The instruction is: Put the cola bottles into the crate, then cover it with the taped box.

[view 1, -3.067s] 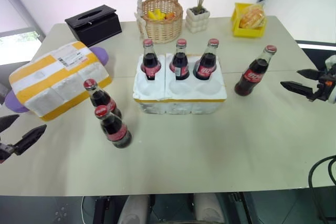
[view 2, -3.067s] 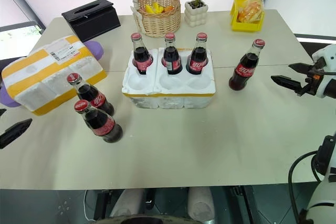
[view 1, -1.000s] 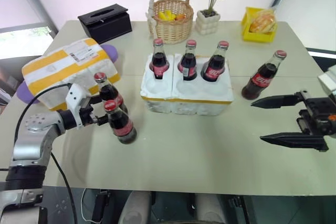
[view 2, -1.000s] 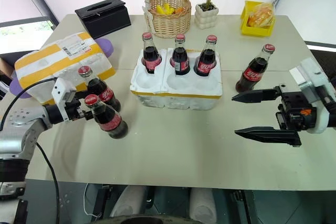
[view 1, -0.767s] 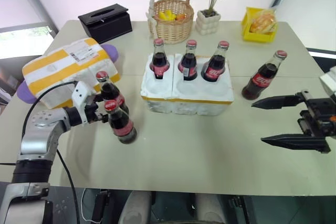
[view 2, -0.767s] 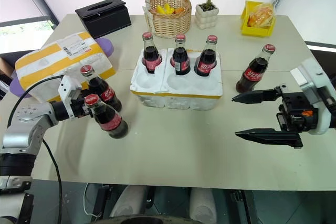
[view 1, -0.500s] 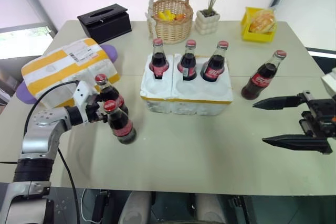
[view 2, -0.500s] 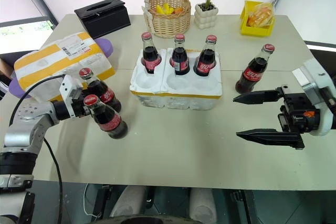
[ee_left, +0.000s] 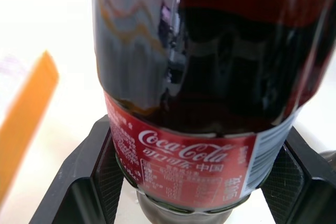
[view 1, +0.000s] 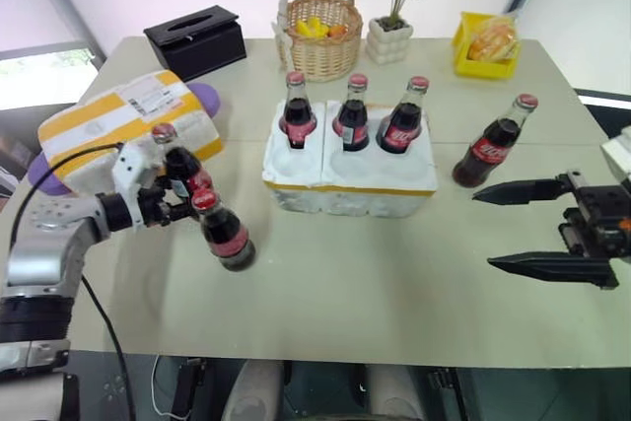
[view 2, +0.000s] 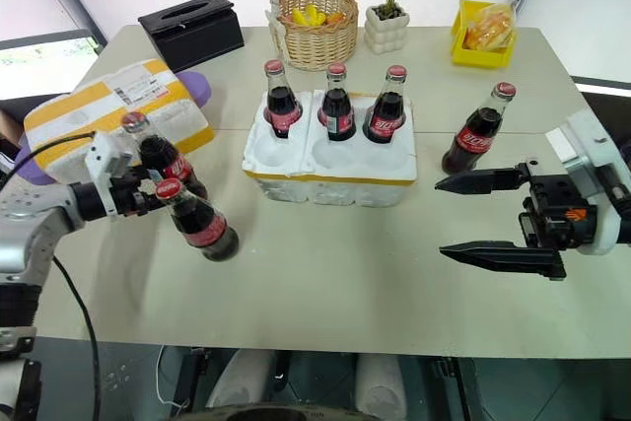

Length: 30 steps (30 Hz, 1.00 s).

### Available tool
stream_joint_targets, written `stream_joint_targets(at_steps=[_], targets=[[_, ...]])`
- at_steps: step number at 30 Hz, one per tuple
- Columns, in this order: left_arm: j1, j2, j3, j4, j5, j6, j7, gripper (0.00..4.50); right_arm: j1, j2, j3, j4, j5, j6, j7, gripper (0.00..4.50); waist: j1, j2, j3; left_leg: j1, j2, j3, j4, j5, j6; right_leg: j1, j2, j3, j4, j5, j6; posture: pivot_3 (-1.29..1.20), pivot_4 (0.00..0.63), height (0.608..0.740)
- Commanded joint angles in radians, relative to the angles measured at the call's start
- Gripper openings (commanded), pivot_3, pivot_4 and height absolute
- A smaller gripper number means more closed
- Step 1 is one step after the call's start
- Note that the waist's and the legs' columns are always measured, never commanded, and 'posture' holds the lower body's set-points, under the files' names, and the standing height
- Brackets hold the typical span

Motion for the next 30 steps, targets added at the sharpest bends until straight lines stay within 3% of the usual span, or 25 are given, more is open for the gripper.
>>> stream_joint_targets(at_steps=[1, 7, 15, 27, 30], targets=[[-0.114, 0.063, 0.074, -0.095, -0.105, 0.083, -0.031, 2.84, -0.002, 0.017, 0.001, -0.022, 0.009, -0.026, -0.01, 4.5, 0.003, -0.003, 0.002, -0.001, 0.0, -0.001, 0.0, 0.0, 0.0, 0.0, 0.0, 0.0, 0.0, 0.0, 0.0, 0.0, 0.15, 0.74], [-0.333, 0.056, 0.007, -0.061, -0.154, 0.201, -0.065, 2.84, 0.022, 0.044, 0.014, -0.042, 0.005, -0.045, -0.028, 4.5, 0.0, -0.005, 0.002, -0.001, 0.0, -0.001, 0.001, 0.0, 0.0, 0.002, 0.0, -0.001, -0.001, 0.0, 0.0, 0.0, 0.15, 0.74], [-0.619, -0.034, -0.151, 0.16, -0.083, 0.189, -0.18, 2.84, 0.109, 0.082, -0.042, -0.107, 0.019, -0.051, -0.061, 4.5, -0.003, -0.005, 0.002, -0.001, 0.0, -0.001, 0.0, 0.0, 0.0, 0.001, 0.001, -0.002, 0.0, 0.0, 0.001, 0.0, 0.15, 0.74], [-0.804, -0.146, -0.249, 0.502, 0.073, -0.013, -0.373, 2.84, 0.287, 0.133, -0.226, -0.227, 0.074, -0.025, -0.124, 4.5, 0.0, -0.007, 0.003, -0.001, 0.0, -0.001, 0.001, 0.0, 0.0, 0.001, 0.001, -0.002, 0.0, 0.0, 0.001, 0.0, 0.15, 0.74], [-0.843, -0.186, -0.245, 0.55, 0.088, -0.03, -0.39, 2.84, 0.195, 0.106, -0.108, -0.144, 0.036, -0.051, -0.161, 4.5, -0.003, -0.007, 0.003, -0.001, 0.0, -0.001, 0.001, 0.0, 0.0, 0.002, 0.001, -0.002, -0.001, 0.0, 0.002, 0.0, 0.15, 0.74]])
